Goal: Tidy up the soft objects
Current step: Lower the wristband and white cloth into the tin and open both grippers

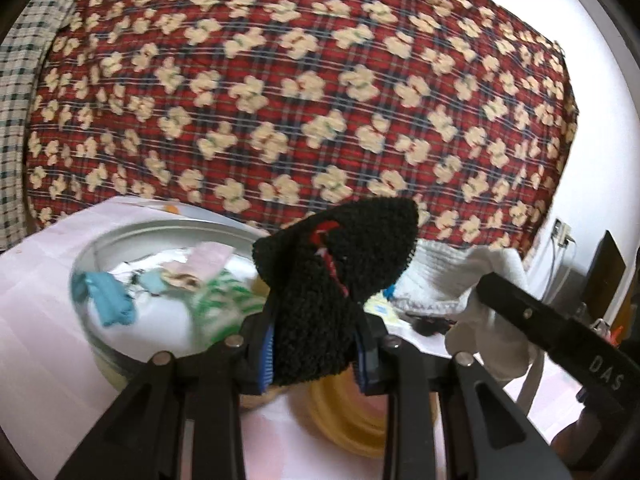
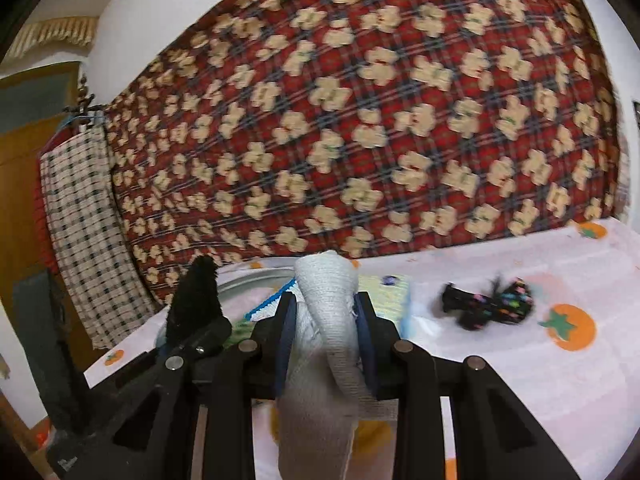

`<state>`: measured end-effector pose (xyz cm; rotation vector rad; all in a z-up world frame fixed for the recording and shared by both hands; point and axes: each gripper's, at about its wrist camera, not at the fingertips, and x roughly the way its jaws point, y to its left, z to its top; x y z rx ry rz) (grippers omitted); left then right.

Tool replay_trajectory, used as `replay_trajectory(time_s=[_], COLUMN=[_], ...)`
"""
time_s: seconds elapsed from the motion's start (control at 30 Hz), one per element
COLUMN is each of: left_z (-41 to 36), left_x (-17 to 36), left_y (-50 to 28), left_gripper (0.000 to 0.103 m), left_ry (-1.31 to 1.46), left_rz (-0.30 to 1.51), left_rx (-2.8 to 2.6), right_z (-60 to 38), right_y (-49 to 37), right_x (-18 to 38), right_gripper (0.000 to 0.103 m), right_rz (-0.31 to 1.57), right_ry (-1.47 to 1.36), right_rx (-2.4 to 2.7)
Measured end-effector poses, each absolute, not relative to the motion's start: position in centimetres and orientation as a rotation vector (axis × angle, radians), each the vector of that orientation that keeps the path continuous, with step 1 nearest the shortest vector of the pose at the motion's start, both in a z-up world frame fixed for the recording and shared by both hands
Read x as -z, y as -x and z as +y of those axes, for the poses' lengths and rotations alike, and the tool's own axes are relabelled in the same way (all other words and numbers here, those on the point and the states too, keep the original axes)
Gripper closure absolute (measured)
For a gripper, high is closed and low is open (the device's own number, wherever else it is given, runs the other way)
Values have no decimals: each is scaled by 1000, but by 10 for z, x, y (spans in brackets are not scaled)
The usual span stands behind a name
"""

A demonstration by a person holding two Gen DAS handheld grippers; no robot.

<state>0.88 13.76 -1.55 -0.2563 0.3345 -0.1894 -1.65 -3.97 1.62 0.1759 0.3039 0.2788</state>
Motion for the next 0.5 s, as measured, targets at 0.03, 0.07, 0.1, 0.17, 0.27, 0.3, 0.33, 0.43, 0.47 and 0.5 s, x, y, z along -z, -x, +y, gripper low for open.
replay_trajectory(time_s=[0.03, 0.07, 0.1, 0.17, 0.27, 0.3, 0.33, 0.43, 0.47, 0.5], left_z=[143, 149, 155, 167, 183, 189, 193, 207, 211, 215], left_x=[15, 15, 15, 16, 18, 18, 19, 21, 21, 21], left_y=[-9, -9, -9, -10, -11, -12, -13, -16, -17, -18], left_gripper=[74, 74, 74, 74, 74, 74, 74, 74, 74, 74], left_ry=[256, 258, 263, 278, 289, 292, 296, 306, 309, 311], left_rz=[330, 326, 324, 323, 323, 324, 324, 320, 319, 317], left_rx=[176, 160, 151, 130, 99, 88, 79, 55, 48, 41], right_z=[-32, -26, -19, -5, 12, 19, 23, 39, 44, 49], right_y=[14, 13, 11, 7, 1, -2, -3, -12, -15, -18], right_x=[-18, -19, -20, -21, -21, -22, -22, -21, -21, -21], right_gripper=[71, 71, 71, 71, 71, 71, 71, 71, 71, 71], right_rz=[301, 299, 298, 296, 296, 297, 299, 305, 307, 309], right_ry=[-172, -169, -164, -157, -153, -150, -149, -140, -139, -140], right_rx=[-292, -303, -313, -335, -361, -369, -376, -391, -395, -399])
